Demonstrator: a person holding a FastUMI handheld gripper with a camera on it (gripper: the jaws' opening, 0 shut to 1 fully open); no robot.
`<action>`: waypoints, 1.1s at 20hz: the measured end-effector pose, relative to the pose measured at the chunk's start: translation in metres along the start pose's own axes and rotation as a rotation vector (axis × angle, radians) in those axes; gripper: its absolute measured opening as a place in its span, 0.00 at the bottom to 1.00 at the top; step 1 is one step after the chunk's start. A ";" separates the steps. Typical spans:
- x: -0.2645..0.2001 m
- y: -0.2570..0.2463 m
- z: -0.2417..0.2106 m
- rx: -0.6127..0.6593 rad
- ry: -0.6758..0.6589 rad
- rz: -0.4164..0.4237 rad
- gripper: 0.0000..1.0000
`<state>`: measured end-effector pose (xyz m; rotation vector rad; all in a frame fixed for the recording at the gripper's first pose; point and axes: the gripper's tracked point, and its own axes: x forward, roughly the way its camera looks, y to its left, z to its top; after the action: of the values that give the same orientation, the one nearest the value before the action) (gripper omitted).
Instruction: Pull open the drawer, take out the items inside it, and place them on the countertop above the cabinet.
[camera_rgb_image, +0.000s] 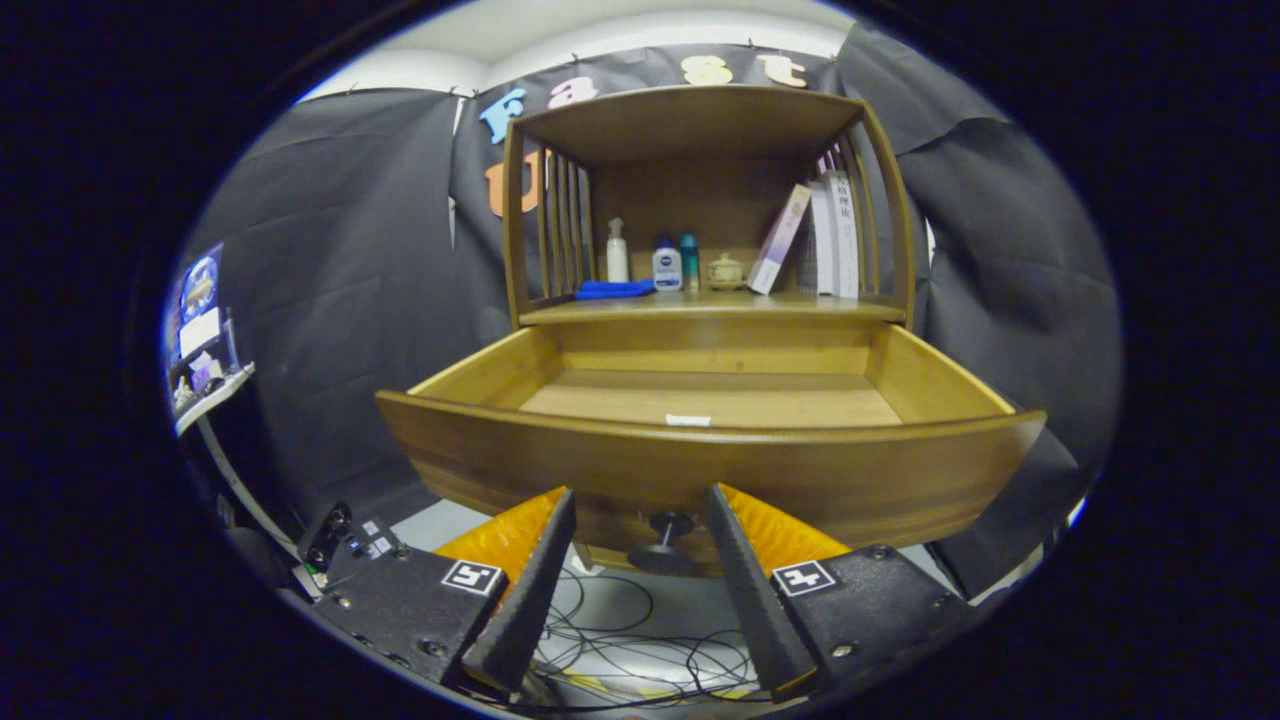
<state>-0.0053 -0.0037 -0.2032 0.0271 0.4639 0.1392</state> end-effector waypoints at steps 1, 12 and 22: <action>-0.002 0.002 0.009 0.001 -0.004 0.009 0.84; 0.069 -0.019 0.070 0.007 0.213 0.004 0.85; 0.156 -0.026 0.054 0.065 0.555 0.025 0.85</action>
<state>0.1601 -0.0075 -0.2251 0.0588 1.0227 0.1562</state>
